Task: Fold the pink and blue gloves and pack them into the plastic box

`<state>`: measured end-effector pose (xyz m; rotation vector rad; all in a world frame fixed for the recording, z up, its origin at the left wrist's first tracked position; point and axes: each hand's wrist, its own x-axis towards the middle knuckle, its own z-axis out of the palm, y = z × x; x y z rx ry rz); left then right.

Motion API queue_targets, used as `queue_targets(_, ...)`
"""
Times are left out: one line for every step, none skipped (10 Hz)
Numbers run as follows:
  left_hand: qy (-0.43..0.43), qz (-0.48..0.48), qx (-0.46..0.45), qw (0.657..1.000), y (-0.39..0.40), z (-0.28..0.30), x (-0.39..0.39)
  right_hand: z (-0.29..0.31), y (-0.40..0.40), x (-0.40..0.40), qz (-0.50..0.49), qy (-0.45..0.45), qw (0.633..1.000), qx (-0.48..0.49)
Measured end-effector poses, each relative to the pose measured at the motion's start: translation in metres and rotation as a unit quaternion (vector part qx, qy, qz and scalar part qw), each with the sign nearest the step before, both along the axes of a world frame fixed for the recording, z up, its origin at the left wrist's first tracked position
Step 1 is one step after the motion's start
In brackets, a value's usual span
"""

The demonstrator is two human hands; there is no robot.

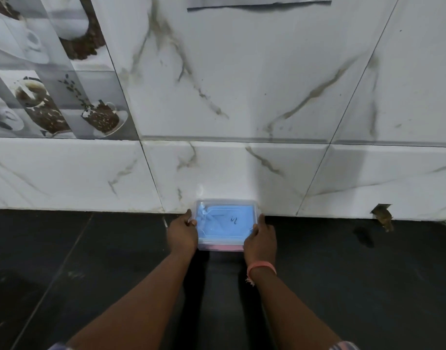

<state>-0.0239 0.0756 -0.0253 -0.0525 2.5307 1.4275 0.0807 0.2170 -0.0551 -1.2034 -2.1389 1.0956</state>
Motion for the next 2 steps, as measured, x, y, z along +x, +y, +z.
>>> queue_targets(0.01,-0.005,-0.001,1.0,0.001,-0.004,-0.002,0.002,-0.001,0.0,0.003,-0.013,1.0,0.0)
queue_targets(0.011,-0.022,-0.061,0.998,-0.006,0.004,-0.003,0.012,0.0,0.003,0.025,-0.1,0.994,0.023)
